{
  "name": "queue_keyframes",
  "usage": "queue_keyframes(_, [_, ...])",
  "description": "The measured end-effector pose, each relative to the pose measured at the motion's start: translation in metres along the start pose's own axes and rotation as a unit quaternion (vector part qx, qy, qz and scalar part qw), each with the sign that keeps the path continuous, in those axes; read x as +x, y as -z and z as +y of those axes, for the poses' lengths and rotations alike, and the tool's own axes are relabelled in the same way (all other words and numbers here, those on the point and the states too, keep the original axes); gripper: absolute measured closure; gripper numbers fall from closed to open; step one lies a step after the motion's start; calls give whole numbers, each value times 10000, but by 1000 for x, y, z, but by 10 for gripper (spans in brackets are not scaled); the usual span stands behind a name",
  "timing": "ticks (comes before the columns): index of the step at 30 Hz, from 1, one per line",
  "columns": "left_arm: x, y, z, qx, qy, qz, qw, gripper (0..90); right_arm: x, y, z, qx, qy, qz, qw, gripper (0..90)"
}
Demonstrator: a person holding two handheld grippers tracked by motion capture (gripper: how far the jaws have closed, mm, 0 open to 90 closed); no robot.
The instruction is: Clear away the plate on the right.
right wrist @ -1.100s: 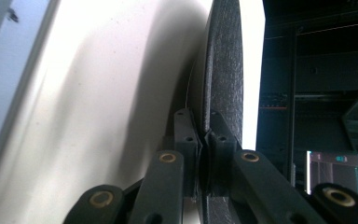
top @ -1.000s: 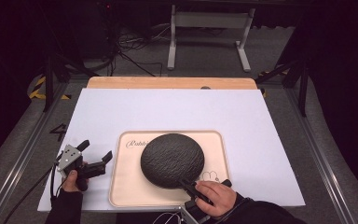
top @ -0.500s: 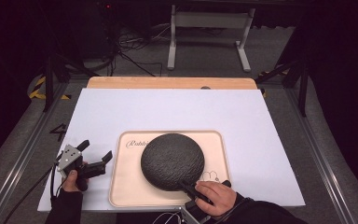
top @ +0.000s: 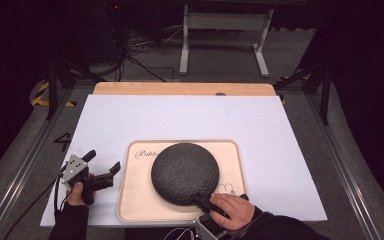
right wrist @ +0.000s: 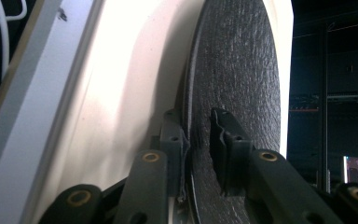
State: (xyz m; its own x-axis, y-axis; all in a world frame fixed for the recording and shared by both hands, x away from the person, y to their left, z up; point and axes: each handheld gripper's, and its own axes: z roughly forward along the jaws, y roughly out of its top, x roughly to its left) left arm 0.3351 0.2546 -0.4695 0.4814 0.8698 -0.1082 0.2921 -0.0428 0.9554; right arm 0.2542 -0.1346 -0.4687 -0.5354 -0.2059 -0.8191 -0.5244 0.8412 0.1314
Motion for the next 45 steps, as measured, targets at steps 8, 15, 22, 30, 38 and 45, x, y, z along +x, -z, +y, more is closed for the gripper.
queue_keyframes(8, [0,0,0,2,2,-3,10000,3,-4,7,-2,-91,-82,133,9998,713])
queue_keyframes(15, [0,0,0,-9,2,-11,10000,3,-8,15,-5,-165,-253,275,9992,690])
queue_keyframes(22, [0,0,0,0,-4,-6,10000,3,-15,29,-4,-382,-342,307,9982,672])
queue_keyframes(30, [0,0,0,5,-12,-10,10000,3,-33,41,-5,-657,-685,102,9954,646])
queue_keyframes(38, [0,0,0,5,-11,-16,10000,3,-44,43,-10,-1035,-1339,114,9855,585])
queue_keyframes(45, [0,0,0,4,-18,-26,10000,3,-56,42,-21,-1336,-2174,170,9667,546])
